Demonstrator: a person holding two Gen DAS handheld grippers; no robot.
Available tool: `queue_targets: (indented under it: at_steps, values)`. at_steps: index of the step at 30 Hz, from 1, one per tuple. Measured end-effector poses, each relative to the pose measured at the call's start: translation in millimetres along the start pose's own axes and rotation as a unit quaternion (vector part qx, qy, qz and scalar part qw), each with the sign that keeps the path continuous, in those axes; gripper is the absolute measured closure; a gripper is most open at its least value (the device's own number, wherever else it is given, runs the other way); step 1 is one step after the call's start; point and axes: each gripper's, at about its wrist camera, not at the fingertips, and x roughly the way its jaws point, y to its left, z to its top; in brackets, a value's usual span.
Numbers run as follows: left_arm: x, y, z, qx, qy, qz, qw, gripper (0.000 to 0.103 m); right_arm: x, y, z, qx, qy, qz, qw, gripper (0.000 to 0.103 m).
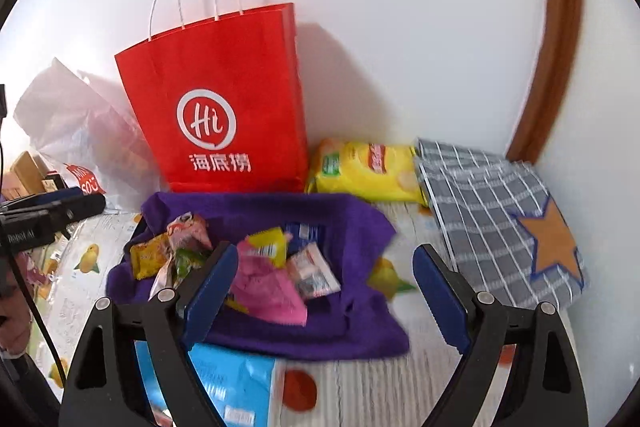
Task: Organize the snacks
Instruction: 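Move both tools back to the snacks beside the blue tissue pack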
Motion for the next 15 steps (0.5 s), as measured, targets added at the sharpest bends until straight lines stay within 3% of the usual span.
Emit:
queue_targets:
  at_steps: [4, 12, 15]
  values:
    - [-24.9, 0.5, -15.1, 0.001, -0.013, 0.011, 0.9999, 0.031, -14.2, 1.5, -19.1, 0.001, 0.017, 0.025, 1.0, 0.019]
    - [-52.5, 18.9, -56.2, -0.024, 0.005, 0.029, 0.9993, 0.031, -32.4, 24.9, -60.1, -0.013, 0.035, 0.061, 0.997, 0.024]
    - [-61.1, 23.3, -74.7, -0.025, 0.011, 0.041, 0.9988, 0.031, -35.5, 37.8, -77.5, -0.023, 0.045, 0.067, 0.997, 0.03]
